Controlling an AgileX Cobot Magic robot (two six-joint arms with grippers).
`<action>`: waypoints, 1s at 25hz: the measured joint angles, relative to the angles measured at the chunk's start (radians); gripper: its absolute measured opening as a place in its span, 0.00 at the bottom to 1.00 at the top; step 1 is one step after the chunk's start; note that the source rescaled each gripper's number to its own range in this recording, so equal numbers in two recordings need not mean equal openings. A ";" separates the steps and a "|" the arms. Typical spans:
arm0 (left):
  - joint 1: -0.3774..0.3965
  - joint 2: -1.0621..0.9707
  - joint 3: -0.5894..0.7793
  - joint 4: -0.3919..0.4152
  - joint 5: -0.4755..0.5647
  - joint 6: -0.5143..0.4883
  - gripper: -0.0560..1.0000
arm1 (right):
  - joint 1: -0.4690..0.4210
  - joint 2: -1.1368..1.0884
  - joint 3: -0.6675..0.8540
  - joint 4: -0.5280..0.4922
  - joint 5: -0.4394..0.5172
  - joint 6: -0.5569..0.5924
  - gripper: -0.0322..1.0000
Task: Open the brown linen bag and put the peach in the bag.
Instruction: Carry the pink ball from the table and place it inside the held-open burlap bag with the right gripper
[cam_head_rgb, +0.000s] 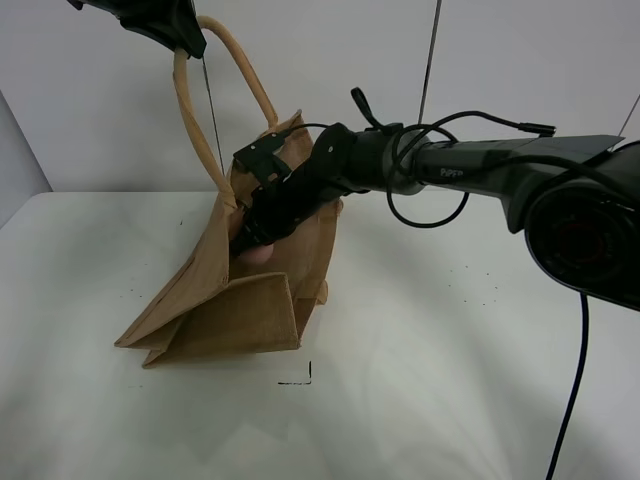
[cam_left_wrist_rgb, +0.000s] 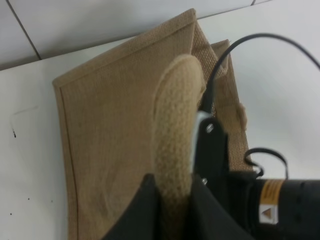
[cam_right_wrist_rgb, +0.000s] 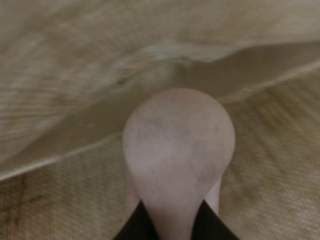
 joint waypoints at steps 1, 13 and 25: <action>0.000 0.000 0.000 0.000 0.000 0.001 0.06 | 0.006 0.005 0.000 0.002 -0.003 -0.009 0.05; 0.000 0.000 0.000 0.000 0.000 0.001 0.05 | 0.006 -0.014 0.000 -0.065 -0.011 0.082 0.99; 0.000 -0.001 -0.002 -0.007 0.000 0.001 0.05 | -0.022 -0.183 -0.005 -0.424 0.385 0.563 1.00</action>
